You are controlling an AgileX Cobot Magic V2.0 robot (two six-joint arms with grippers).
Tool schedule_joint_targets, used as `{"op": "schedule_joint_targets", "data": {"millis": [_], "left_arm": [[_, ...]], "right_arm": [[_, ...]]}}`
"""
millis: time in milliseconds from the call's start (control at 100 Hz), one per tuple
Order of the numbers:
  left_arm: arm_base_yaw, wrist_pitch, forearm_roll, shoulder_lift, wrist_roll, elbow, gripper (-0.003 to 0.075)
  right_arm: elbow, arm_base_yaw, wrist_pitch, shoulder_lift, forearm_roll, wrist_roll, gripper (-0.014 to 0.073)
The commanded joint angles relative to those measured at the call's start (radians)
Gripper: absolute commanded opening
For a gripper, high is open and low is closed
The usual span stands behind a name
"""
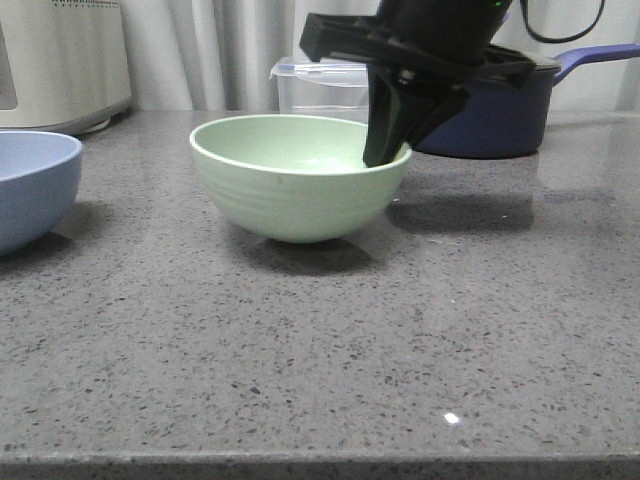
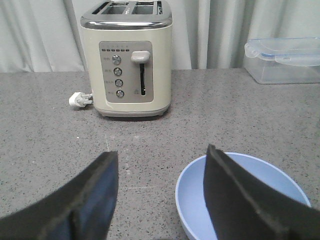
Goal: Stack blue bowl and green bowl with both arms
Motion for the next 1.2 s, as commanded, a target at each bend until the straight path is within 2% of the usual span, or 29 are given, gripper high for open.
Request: {"op": "schedule_joint_targets", "data": {"millis": [0,60,230,300,740,1080,1190], "left_arm": [[-0.001,-0.081,-0.01,0.013,-0.008,-0.035,0.0385],[-0.001,-0.081,-0.01,0.013,-0.008,-0.035,0.0385],[-0.001,-0.081,-0.01,0.013,-0.008,-0.035,0.0385],[-0.001,-0.081,-0.01,0.013,-0.008,-0.035,0.0385],[-0.001,-0.081,-0.01,0.011,-0.008,-0.035,0.0385],[-0.001,-0.081,-0.01,0.011,-0.008,-0.035,0.0385],[-0.001,-0.081,-0.01,0.011,-0.008,-0.035,0.0385]], "right_arm": [[-0.042,-0.001,-0.036,-0.036,0.015,-0.014,-0.0063],[-0.042,-0.001,-0.036,-0.036,0.015,-0.014,-0.0038],[-0.043,-0.001,-0.036,-0.036,0.015,-0.014,0.0148],[-0.043,-0.001,-0.041,-0.036,0.015,-0.014,0.0186],[-0.032,-0.001,-0.05,-0.169,-0.01,-0.014,0.0184],[0.139,-0.001,-0.1,-0.312,-0.01,-0.014,0.0179],[0.191,-0.001,-0.11,-0.317,-0.009,-0.014,0.0113]]}}
